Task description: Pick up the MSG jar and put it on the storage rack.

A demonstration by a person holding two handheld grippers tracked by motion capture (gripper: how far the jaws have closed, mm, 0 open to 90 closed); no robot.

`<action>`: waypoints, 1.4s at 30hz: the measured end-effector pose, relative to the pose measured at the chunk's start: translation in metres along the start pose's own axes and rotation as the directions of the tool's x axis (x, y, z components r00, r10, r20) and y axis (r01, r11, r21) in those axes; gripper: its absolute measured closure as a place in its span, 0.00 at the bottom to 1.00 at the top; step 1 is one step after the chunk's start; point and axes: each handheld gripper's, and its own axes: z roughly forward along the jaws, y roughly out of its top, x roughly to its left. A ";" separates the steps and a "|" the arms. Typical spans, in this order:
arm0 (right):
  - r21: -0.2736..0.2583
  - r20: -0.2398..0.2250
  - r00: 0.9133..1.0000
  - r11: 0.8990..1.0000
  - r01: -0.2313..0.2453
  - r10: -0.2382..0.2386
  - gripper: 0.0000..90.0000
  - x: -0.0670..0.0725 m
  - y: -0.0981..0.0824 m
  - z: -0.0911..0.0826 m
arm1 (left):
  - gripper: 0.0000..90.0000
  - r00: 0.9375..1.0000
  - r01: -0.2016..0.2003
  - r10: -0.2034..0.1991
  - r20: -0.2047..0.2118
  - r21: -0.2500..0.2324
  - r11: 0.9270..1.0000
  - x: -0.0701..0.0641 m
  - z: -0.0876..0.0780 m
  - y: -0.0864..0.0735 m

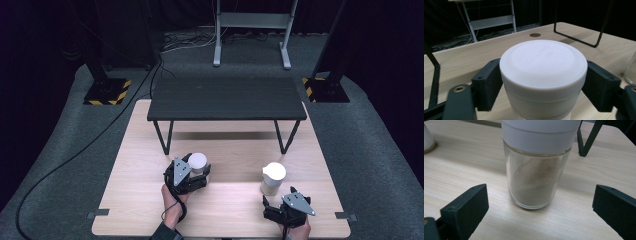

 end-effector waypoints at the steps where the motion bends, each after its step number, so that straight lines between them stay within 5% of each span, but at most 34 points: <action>1: 0.001 -0.002 1.000 1.000 0.000 0.000 0.00 0.000 0.000 0.000 | 0.29 1.000 -0.001 0.001 0.009 0.002 1.000 0.002 0.001 0.000; 13: 0.002 -0.002 1.000 1.000 -0.003 0.003 0.01 -0.001 0.000 0.000 | 0.38 0.999 0.010 -0.009 0.046 -0.017 1.000 0.012 0.002 -0.010; 42: -0.001 -0.005 1.000 1.000 -0.009 0.009 0.01 -0.002 0.000 0.000 | 0.38 0.999 0.049 -0.048 0.015 -0.061 0.997 0.013 -0.011 -0.013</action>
